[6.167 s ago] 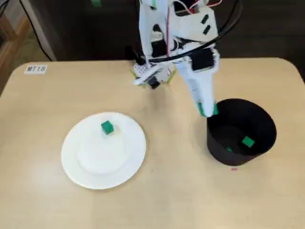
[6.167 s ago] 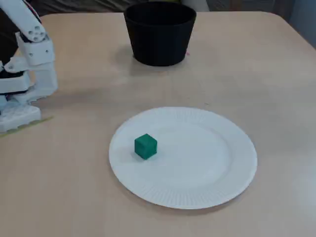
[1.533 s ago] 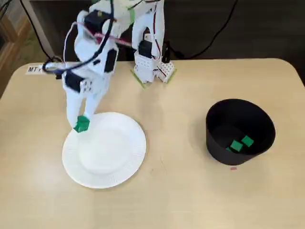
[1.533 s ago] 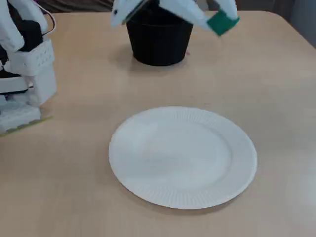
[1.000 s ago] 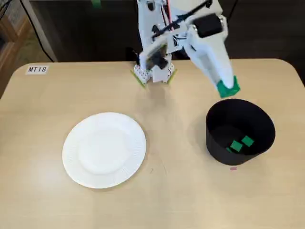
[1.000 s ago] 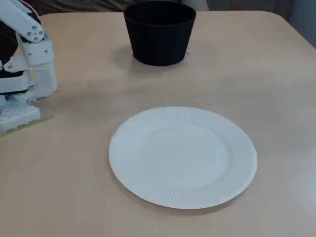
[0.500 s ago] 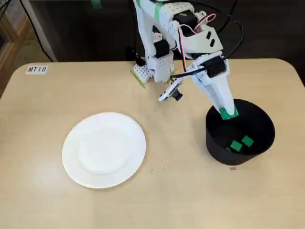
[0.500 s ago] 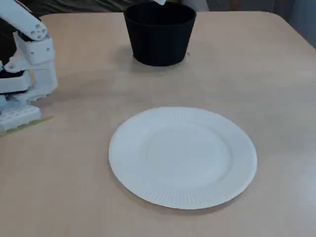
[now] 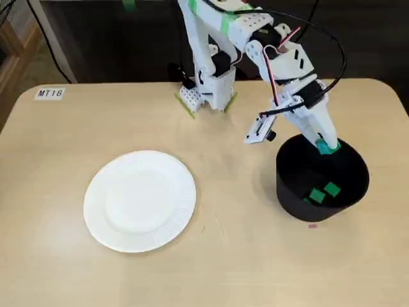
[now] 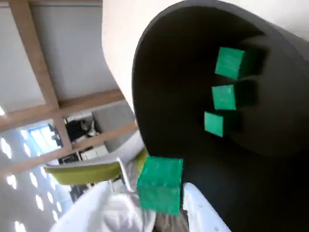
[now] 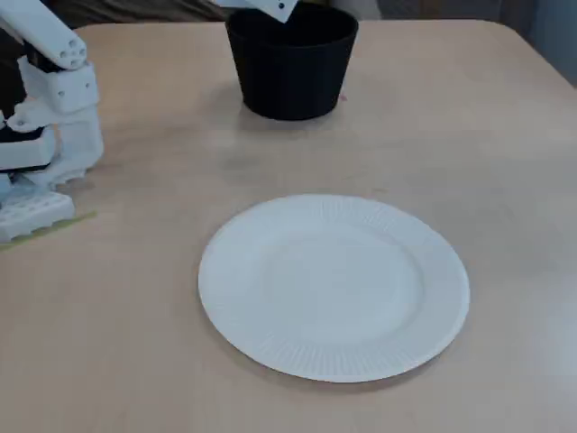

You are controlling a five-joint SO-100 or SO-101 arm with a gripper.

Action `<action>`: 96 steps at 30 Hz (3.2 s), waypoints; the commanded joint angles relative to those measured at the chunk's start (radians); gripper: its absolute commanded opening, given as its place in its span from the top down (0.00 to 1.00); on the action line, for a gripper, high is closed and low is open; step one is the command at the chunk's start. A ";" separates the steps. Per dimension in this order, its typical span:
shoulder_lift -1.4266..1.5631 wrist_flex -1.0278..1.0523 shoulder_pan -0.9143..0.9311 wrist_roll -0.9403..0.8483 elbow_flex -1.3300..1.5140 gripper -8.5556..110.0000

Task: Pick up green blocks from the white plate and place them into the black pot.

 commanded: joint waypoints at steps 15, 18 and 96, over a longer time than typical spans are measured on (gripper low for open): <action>0.229 0.117 0.150 -0.055 -0.021 0.95; 0.416 0.259 0.337 -0.041 -0.032 0.95; 1.063 0.462 0.707 -0.117 0.716 0.95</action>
